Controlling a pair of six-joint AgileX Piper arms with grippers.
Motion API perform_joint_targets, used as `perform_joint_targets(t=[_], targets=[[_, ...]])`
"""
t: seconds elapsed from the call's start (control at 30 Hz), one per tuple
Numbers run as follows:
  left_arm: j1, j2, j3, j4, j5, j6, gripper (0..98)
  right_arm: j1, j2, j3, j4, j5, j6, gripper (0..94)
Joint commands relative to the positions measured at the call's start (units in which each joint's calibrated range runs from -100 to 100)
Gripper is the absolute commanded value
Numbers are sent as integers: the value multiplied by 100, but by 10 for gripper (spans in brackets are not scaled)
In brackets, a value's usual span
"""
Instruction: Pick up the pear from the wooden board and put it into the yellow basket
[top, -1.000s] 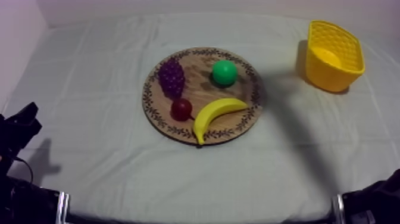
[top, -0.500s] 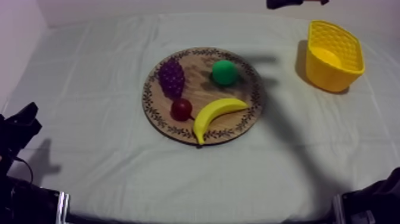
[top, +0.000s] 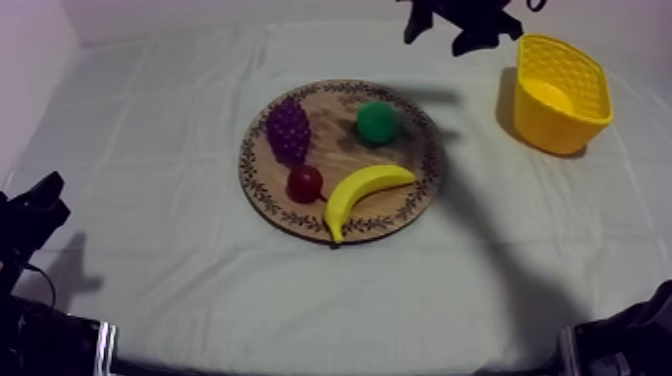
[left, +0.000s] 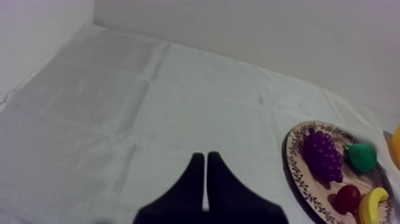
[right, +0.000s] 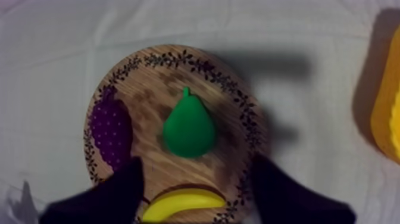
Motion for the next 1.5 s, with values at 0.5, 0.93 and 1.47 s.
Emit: perform_joint_targets(t=[0.5, 0.93, 1.47], targets=[[3, 0, 5, 2, -1, 0, 1, -211, 1083, -642, -7, 112, -94, 920], [3, 0, 5, 2, -1, 0, 1, -350, 2634, -1329, 68, 67, -184, 926], [3, 0, 5, 2, -1, 0, 1, -358, 3472, -1819, 98, 137, -198, 730]])
